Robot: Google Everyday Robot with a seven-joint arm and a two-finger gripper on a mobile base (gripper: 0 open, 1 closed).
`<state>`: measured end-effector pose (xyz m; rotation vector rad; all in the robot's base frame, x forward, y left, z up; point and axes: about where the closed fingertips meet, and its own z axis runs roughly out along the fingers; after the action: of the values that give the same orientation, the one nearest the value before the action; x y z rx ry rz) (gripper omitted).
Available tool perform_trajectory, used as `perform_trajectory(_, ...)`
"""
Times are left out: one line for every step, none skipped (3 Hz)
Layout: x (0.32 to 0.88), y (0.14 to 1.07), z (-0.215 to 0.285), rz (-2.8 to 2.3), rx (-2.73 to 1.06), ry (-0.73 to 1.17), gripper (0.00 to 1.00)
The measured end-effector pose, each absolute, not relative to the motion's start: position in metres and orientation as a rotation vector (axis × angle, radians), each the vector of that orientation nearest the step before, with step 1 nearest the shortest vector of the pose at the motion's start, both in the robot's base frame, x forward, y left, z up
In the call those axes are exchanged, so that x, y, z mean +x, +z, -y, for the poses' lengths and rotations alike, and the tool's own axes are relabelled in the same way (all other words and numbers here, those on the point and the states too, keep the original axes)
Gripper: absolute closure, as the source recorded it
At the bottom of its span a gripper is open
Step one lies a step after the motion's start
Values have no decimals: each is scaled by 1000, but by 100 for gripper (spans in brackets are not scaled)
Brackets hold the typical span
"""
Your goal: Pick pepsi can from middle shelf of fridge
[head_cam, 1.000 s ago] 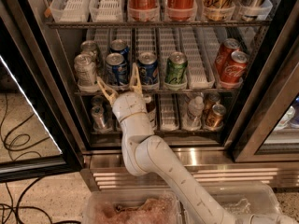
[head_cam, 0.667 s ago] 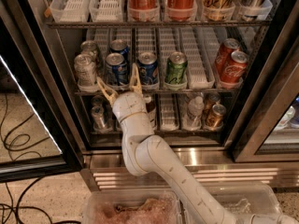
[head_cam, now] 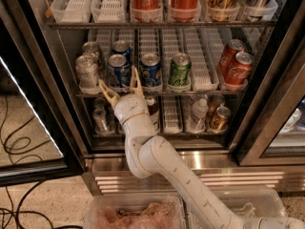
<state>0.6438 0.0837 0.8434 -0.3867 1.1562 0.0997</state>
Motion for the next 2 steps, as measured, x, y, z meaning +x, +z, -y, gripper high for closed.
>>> perform_trajectory(648,844,-90,-1149,-403,109,41)
perform_trajectory(655,846,-93,-1139,-406,104,38)
